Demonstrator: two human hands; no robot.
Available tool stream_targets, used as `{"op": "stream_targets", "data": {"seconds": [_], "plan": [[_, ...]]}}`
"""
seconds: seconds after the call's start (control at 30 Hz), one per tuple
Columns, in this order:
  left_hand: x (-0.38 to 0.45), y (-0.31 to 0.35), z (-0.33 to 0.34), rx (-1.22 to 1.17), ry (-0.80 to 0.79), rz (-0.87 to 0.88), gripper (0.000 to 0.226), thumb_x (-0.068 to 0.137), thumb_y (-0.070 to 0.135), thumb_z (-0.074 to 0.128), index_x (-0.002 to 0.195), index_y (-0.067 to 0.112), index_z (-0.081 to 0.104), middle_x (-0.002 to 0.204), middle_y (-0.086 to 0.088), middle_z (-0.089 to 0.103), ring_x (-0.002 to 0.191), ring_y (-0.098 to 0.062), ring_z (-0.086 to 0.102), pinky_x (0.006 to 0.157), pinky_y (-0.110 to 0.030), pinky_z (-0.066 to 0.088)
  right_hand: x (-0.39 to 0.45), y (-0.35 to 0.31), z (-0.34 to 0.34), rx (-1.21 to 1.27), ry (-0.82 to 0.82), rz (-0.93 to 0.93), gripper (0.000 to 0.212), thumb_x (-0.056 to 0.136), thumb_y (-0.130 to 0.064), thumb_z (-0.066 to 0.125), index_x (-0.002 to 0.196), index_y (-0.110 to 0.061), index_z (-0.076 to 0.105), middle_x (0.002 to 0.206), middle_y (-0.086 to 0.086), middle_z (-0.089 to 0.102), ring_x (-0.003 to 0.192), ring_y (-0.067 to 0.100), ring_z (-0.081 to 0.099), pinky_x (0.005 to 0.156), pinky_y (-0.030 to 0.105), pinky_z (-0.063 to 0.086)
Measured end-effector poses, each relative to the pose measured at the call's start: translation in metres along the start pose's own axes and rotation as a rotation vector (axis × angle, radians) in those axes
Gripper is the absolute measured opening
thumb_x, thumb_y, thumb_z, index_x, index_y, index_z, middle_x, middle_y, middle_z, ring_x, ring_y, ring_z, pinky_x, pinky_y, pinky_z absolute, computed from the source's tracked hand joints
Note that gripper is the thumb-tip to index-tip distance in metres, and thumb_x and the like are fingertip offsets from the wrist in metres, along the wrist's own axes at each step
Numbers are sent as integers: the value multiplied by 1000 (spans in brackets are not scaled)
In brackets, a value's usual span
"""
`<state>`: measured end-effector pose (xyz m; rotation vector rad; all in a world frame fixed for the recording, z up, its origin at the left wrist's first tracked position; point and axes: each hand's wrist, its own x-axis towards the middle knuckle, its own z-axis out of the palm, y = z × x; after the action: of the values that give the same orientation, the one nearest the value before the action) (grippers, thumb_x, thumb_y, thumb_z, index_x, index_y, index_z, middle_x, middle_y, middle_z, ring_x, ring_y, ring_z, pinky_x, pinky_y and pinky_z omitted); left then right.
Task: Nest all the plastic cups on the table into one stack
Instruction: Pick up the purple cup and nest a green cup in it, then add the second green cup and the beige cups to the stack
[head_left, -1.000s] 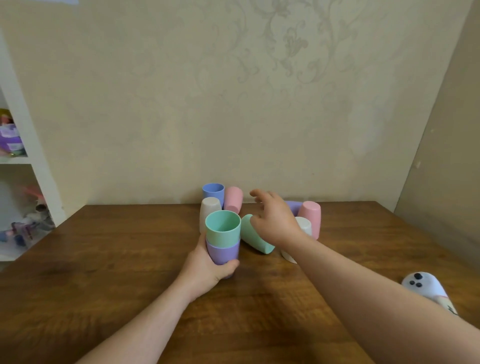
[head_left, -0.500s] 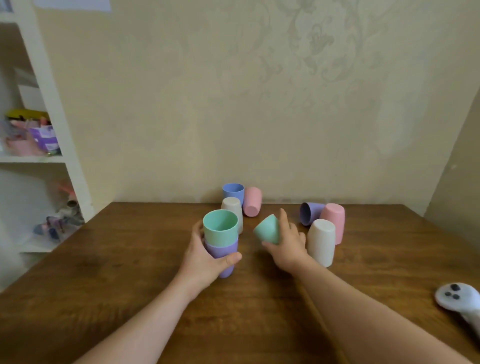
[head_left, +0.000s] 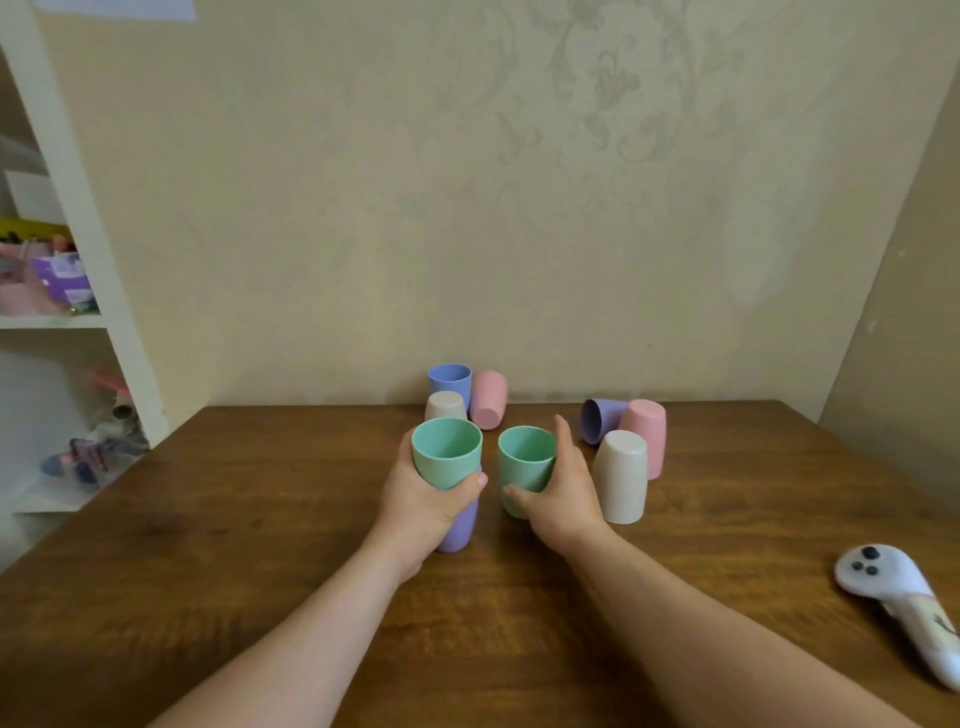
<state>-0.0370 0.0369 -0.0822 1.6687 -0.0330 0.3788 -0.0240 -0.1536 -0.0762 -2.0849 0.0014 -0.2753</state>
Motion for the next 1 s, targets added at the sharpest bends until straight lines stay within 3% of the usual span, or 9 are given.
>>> {"op": "stream_targets", "data": {"seconds": [0.07,0.17,0.27,0.4,0.6,0.67,0.8,0.9,1.0], "plan": [[1,-1,1,-18,5,0,68,75,13,99,126,38,62,115,17,78,107,-6,73,95,-33,58,2,-20,-13,60,37,-9,120,78,-33,90,170,-31,12,146,-5,55,140,20,54,114,39,48],[1,-1,9,-30,-10,-8,67,75,10,99,125,38,63,112,19,79,104,-3,74,94,-32,58,12,-69,-43,170,112,-59,104,85,-28,87,167,-24,23,128,-10,57,116,12,58,99,28,45],[2,3,22,-38,-37,-33,70,70,19,100,127,36,64,110,16,81,104,-8,76,96,-39,60,22,-118,-68,212,145,-173,82,83,-28,92,148,-27,43,123,-11,65,111,13,63,102,33,53],[4,12,37,8,-71,-24,76,60,43,96,128,43,61,119,12,78,114,-15,73,103,-45,59,19,-151,-79,37,-39,-311,94,80,-25,92,158,-26,40,131,-7,63,115,17,67,98,32,55],[6,24,48,16,-132,-16,58,76,29,92,124,43,62,113,12,77,110,-13,73,95,-39,62,7,-111,-50,-151,-208,-273,92,77,-29,89,155,-26,41,140,-1,61,126,21,62,104,38,54],[5,22,48,14,-120,5,60,76,27,89,121,52,59,116,12,77,112,-13,74,97,-43,63,0,-89,-39,-69,-238,-194,86,71,-39,89,145,-34,43,134,-7,64,124,20,64,105,47,56],[5,21,48,-1,-134,5,61,74,30,91,123,53,62,118,14,78,113,-11,74,101,-47,63,9,-74,-36,-72,-246,-185,102,59,-58,83,148,-46,36,142,-9,61,136,25,55,110,49,53],[4,18,48,-31,-111,-1,63,72,32,96,120,55,62,116,14,80,112,-14,76,96,-42,63,19,-78,-57,-213,-334,-207,118,66,-46,74,167,-46,13,165,3,42,155,33,35,123,53,38],[4,8,47,-49,-94,-47,69,72,24,101,128,38,62,118,8,79,113,-18,75,94,-37,61,33,-68,-94,-599,-332,-225,103,82,-25,62,171,-40,12,173,4,29,157,37,23,125,55,31]]}}
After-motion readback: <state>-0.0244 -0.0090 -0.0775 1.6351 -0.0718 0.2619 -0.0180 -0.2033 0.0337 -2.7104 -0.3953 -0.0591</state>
